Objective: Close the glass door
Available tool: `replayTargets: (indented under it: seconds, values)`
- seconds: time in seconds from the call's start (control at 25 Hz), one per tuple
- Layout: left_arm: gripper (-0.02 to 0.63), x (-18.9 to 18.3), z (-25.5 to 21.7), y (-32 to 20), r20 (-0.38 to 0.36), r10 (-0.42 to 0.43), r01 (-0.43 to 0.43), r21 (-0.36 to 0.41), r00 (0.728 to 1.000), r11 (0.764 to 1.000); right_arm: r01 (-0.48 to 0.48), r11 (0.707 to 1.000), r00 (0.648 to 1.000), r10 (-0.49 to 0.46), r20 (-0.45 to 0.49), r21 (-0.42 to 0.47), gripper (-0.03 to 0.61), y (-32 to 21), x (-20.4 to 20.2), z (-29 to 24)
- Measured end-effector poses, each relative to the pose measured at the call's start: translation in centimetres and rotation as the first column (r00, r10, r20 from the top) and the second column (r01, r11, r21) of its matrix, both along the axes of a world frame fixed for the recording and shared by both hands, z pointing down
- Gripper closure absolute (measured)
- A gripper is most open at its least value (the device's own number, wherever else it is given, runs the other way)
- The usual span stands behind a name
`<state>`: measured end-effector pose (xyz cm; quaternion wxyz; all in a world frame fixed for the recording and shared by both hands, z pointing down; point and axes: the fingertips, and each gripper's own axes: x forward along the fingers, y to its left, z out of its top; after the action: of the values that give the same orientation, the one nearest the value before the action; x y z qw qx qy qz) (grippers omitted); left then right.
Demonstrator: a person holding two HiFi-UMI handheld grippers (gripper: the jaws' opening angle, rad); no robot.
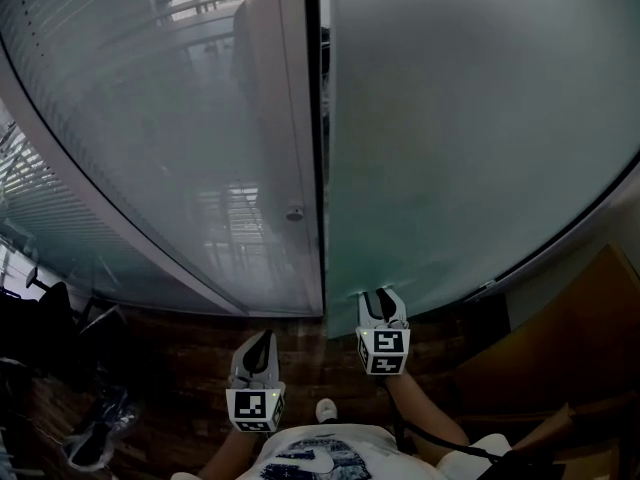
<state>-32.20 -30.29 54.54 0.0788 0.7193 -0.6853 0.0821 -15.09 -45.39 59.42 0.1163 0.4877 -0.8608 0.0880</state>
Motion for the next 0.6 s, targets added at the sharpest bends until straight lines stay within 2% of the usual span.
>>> replayTargets:
  seconds: [0.6]
  values:
    - [0.611,-1.5,0.0,0.4,-0.005,-0.019,0.018,-0.005,1.000,1.000,-0.020,1.000,1.000,0.020,-0.009,0.002,0.456,-5.9,-2.1,0.2]
